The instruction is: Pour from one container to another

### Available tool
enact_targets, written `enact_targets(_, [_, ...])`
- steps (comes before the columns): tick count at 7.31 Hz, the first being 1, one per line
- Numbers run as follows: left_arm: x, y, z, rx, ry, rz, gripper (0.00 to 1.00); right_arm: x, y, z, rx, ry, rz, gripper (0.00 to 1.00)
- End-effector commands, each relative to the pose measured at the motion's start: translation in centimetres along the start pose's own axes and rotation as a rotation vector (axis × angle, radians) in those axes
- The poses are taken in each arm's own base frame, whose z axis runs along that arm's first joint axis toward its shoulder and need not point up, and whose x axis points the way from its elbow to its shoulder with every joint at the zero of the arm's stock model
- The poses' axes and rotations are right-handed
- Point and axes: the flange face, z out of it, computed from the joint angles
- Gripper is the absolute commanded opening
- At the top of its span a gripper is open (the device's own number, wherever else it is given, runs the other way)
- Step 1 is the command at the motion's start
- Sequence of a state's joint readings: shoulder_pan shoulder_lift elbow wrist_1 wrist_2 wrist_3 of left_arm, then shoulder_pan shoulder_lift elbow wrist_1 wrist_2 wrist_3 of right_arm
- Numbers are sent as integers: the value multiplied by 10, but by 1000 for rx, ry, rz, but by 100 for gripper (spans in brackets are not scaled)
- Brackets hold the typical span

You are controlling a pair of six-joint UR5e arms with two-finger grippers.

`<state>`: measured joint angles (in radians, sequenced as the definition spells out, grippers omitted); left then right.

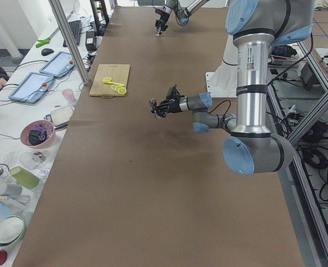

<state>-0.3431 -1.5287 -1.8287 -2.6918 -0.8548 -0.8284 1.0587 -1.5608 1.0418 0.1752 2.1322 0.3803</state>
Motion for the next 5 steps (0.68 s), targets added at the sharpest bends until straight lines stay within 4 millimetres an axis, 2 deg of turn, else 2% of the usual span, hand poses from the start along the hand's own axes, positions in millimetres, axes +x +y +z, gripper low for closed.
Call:
enact_targets(1, [21,-41,19,-38,144,44,0,-3,-33,-9,10,-64,0,0])
enact_targets(3, [43,-63,28,-16,209,175,0,-3,-72,-5,6,-150,-19,0])
enact_targets(5, [70,-86,61,-60,345,210,0,-15,-109,11,15,-218,-58,0])
